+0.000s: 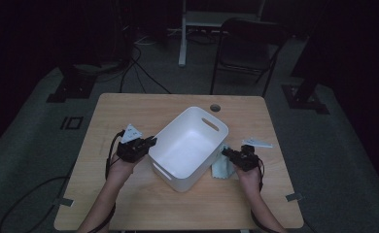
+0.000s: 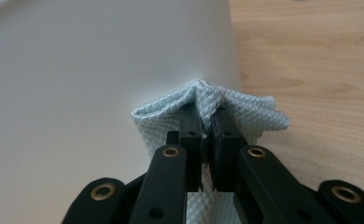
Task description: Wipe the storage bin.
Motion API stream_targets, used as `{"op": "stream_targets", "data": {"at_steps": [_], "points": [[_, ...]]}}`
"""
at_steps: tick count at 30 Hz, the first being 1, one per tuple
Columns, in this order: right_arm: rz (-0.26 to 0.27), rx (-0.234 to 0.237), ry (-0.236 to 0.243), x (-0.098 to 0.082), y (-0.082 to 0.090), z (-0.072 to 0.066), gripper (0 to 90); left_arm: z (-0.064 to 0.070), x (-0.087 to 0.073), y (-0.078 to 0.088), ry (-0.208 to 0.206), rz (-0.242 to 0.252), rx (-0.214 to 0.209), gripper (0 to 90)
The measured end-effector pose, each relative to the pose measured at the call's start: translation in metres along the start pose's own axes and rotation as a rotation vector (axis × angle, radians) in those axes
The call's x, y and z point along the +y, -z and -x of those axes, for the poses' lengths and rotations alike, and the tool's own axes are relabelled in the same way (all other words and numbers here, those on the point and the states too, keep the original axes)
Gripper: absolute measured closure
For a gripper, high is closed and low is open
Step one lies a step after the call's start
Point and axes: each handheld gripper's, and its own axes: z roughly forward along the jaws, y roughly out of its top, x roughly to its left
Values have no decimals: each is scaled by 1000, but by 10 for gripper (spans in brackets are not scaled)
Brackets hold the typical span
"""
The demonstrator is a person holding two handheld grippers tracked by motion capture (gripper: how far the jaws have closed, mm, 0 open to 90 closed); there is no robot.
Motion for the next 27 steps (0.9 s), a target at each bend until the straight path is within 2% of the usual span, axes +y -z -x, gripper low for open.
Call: {"op": "stream_targets", "data": {"at_steps": [7, 11, 17, 24, 27], "points": [[-61, -23, -9, -11, -14, 7, 850, 1, 0, 0, 10, 4, 7, 841], [-62, -21, -19, -10, -12, 4, 851, 2, 0, -1, 13, 3, 14, 842], [-2, 15, -1, 1, 3, -8, 850, 4, 1, -1, 4, 0, 16, 841], [120, 84, 24, 21, 29, -26, 850, 5, 1, -2, 5, -2, 11, 840], [126, 68, 56, 25, 32, -31, 850, 5, 1, -2, 3, -1, 8, 840]]}}
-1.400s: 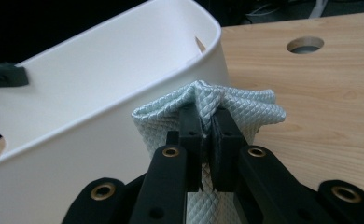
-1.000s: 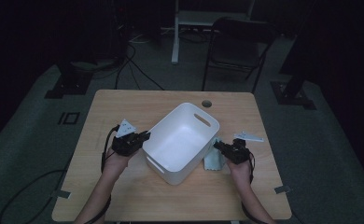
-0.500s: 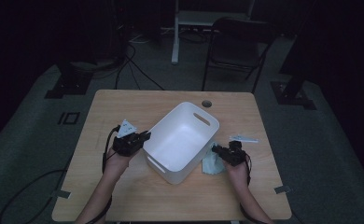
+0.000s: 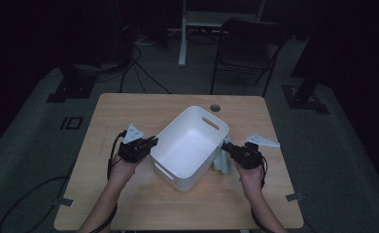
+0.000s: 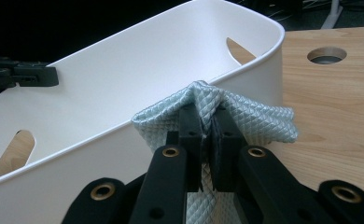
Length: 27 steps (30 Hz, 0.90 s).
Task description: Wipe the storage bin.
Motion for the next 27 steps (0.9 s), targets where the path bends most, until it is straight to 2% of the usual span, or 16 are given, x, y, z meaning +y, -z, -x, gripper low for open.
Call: {"op": "stream_targets", "data": {"at_steps": [3, 10, 20, 27], "points": [[4, 9, -15, -2, 0, 4, 850, 0, 0, 0, -2, 1, -3, 839], [-23, -12, -15, -9, -6, 7, 850, 0, 0, 0, -2, 2, -6, 839], [-93, -40, -55, -27, -20, 21, 850, 2, 0, -1, -11, 1, -6, 838], [-154, -74, -63, -41, -32, 31, 849, 2, 0, -1, -10, 4, -4, 838]]}}
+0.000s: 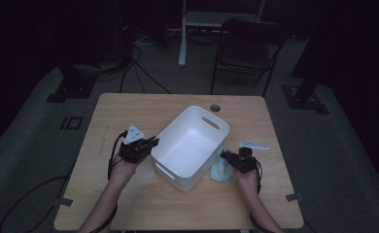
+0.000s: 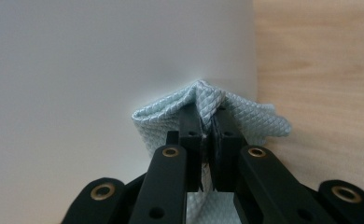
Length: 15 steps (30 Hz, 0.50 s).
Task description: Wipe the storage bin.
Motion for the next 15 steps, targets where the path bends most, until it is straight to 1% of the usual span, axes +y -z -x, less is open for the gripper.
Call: {"op": "stream_targets", "data": {"at_steps": [4, 6, 8, 10, 12, 15], "points": [[-30, -16, 2, -6, -7, 4, 850, 1, 0, 0, 1, 2, 4, 838], [-36, -15, -9, -6, -8, 5, 850, 1, 0, 0, 2, 2, 8, 838], [-39, -20, -5, -5, -7, 4, 850, 2, 0, -1, 7, 4, 11, 838], [-26, -9, -10, -3, -3, 1, 850, 2, 0, -1, 5, 3, 14, 838], [-8, -1, 7, 1, 4, -5, 850, 3, 0, -1, 5, 1, 17, 838], [34, 24, 29, 9, 16, -15, 850, 4, 1, -1, 9, 1, 23, 838]]}}
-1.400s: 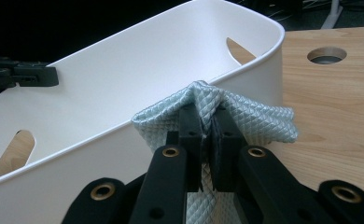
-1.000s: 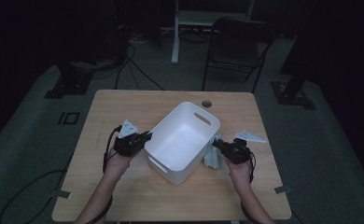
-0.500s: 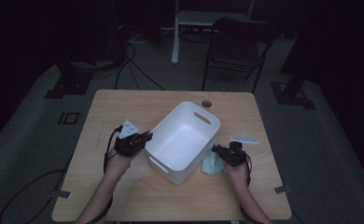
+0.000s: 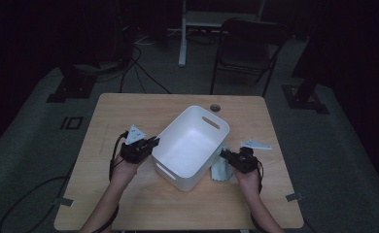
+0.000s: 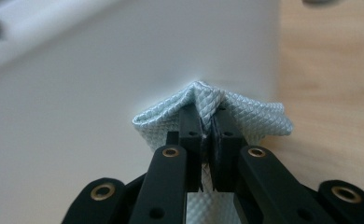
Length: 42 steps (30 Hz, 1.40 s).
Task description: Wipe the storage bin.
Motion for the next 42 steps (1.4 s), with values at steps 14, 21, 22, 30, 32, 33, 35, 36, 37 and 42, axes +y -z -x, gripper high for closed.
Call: {"op": "stream_targets", "data": {"at_steps": [14, 21, 22, 30, 32, 33, 35, 36, 37, 42], "points": [[111, 50, 63, 19, 25, -23, 850, 0, 0, -1, -4, 1, -11, 840], [65, 33, 38, 7, 12, -14, 850, 2, 0, -1, -13, -1, -15, 836], [58, 32, 33, 5, 10, -12, 850, 2, 0, -1, -14, -1, -15, 836], [4, 3, 4, -5, -6, 1, 850, 3, 0, -1, -11, 1, -12, 834], [-13, -5, -3, -9, -10, 5, 850, 3, 1, -2, -12, 1, -13, 834], [-23, -11, -4, -10, -12, 7, 850, 3, 0, -2, -8, 3, -15, 834], [-42, -16, -9, -13, -16, 10, 850, 3, 0, -2, -4, 3, -14, 834], [-49, -19, -15, -14, -17, 11, 850, 3, 1, -2, -2, 2, -13, 833], [-52, -18, -22, -15, -18, 12, 850, 3, 1, -2, -3, 2, -10, 834], [-47, -20, -16, -11, -13, 6, 850, 7, 1, -4, 4, 3, 19, 840]]}}
